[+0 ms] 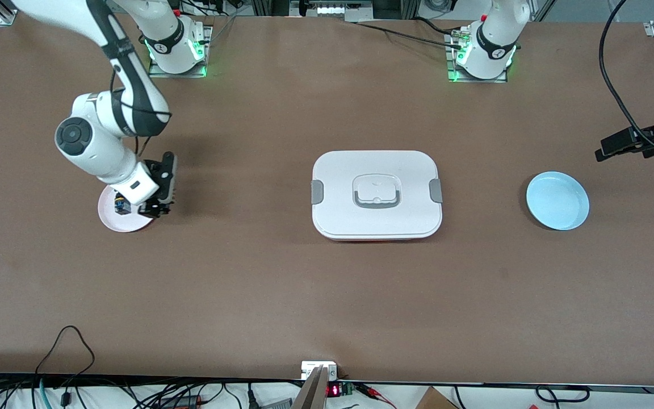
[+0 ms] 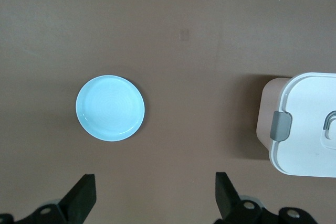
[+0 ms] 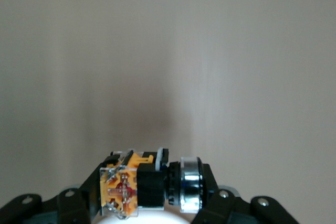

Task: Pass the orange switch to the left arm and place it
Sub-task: 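Carry the switch over the box with the right gripper while the left gripper approaches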

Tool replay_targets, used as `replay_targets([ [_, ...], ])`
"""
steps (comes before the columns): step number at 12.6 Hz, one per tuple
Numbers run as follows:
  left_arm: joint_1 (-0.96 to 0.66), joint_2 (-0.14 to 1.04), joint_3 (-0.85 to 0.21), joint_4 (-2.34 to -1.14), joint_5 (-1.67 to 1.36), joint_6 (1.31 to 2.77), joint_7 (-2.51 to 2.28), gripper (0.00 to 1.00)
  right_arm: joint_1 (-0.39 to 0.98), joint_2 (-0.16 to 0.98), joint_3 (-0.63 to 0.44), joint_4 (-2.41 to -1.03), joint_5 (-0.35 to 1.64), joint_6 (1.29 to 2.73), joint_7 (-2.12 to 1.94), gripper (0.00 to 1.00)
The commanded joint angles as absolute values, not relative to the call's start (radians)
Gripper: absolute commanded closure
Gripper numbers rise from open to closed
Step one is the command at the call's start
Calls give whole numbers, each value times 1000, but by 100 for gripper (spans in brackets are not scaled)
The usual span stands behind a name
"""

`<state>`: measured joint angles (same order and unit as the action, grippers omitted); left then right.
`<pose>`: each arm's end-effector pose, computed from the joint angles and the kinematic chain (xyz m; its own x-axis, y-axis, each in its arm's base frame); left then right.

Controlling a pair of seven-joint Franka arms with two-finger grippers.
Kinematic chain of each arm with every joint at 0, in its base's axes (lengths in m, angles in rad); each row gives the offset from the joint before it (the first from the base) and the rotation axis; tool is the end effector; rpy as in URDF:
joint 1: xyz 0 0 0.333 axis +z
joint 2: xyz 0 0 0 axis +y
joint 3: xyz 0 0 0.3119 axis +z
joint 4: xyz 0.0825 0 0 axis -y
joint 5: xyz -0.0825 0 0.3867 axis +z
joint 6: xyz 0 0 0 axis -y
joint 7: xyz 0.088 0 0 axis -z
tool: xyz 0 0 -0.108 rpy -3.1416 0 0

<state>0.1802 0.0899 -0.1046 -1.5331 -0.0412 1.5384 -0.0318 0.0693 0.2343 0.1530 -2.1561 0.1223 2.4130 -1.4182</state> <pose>0.5776 0.0418 0.5838 0.9908 0.1052 -0.0855 0.1095 -0.9928 0.0478 0.5535 0.1252 0.2865 0.0250 0.9925 0.1200 0.9997 -0.0252 0.0000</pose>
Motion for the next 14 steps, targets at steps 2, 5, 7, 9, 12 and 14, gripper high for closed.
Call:
replay_targets([
  [2,189,107,-104,-1505,-107,1534,-8,0,90,229,282,-2060,410,2338,-1375,86],
  [5,192,117,-103,-1508,-191,1526,-11,0,123,245,372,-1970,617,2319,-1290,86],
  [7,195,142,-103,-1508,-250,1491,-8,0,146,259,417,-1912,762,2319,-1241,86],
  [9,192,170,-109,-1509,-328,1439,-6,0,184,271,443,-1858,889,2322,-1214,86],
  [12,213,250,-107,-1514,-579,1318,-3,0,244,304,459,-1778,1140,2341,-1218,86],
  [14,221,305,-109,-1525,-742,1301,-2,0,294,339,459,-1711,1240,2391,-1220,86],
])
